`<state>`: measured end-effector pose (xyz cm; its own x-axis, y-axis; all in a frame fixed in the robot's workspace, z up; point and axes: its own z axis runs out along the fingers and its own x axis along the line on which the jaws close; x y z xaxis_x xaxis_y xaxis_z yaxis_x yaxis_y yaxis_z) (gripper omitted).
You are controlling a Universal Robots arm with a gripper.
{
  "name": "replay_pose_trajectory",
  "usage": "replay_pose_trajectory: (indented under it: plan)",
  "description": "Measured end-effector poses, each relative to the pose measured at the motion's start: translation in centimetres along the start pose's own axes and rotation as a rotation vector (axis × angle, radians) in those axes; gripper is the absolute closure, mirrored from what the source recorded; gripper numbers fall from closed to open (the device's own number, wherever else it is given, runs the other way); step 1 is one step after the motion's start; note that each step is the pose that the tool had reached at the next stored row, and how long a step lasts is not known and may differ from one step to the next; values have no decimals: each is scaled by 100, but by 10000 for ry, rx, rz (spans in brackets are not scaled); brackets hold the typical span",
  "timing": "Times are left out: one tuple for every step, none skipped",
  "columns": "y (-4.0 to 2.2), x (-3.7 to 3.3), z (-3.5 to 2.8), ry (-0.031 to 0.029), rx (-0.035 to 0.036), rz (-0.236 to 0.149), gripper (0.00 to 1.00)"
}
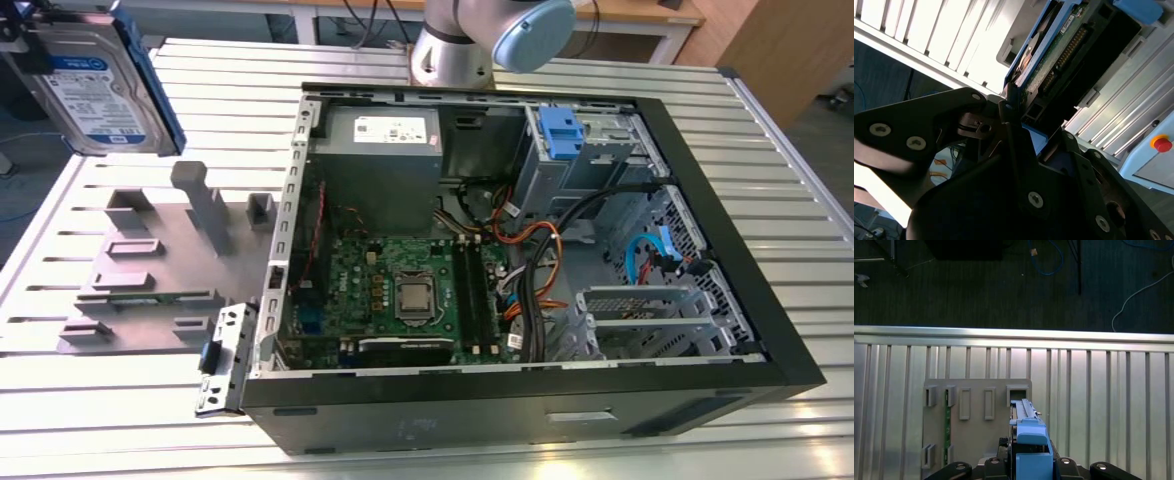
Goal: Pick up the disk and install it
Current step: 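Pick up the disk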
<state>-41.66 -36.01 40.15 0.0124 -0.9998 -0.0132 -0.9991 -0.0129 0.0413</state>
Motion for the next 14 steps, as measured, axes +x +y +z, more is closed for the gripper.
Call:
replay_pose_trajectory:
  plan:
    - [0,0,-2,0,0,0,64]
    - [0,0,-4,0,0,0,64]
    - [0,0,-17,0,1,0,64]
    - [1,0,-33,0,0,0,64]
    - [1,0,-35,0,1,0,64]
    - [2,0,-37,0,1,0,64]
    - [2,0,-39,0,1,0,64]
    - [2,0,-41,0,1,0,64]
    - [2,-1,-43,0,1,0,64]
    - [2,0,-45,0,1,0,64]
    - [2,-1,-48,0,0,0,64]
    - [2,-1,-50,0,1,0,64]
    - [2,-1,-53,0,0,0,64]
    - [2,-1,-55,0,1,0,64]
